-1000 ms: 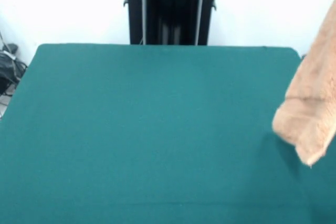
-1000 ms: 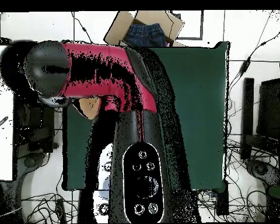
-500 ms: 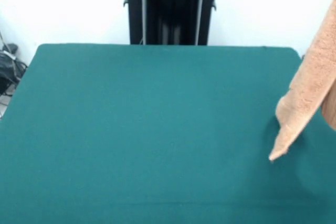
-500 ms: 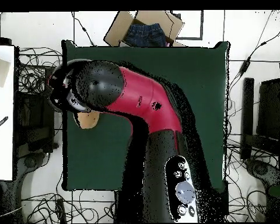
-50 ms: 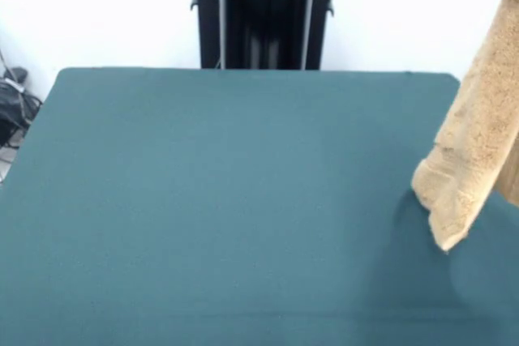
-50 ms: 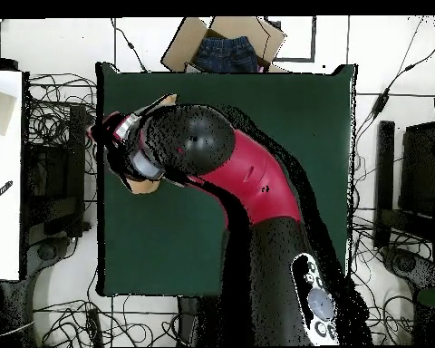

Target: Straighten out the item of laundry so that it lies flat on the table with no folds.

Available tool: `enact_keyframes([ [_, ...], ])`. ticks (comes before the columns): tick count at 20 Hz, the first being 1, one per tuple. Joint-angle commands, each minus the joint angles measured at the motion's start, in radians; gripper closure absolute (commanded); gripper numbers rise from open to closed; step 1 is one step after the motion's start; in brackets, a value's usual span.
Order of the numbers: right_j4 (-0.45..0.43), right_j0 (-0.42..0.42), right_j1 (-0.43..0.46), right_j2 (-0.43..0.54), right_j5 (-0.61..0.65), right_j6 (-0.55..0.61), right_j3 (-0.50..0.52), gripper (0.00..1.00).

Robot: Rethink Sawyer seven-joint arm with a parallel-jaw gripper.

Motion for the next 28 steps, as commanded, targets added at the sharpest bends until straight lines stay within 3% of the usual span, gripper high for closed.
enact_keyframes([
  [1,0.146,-0.068,-0.023,0.177,-0.075,-0.306,0.203,1.00],
  [14,0.290,-0.131,-0.031,0.237,-0.076,-0.455,0.275,1.00],
  [20,0.301,-0.142,-0.029,0.228,-0.038,-0.500,0.279,1.00],
  [24,0.321,-0.170,-0.053,0.224,-0.032,-0.594,0.336,1.00],
  [28,0.280,-0.217,-0.059,0.221,-0.073,-0.724,0.408,1.00],
])
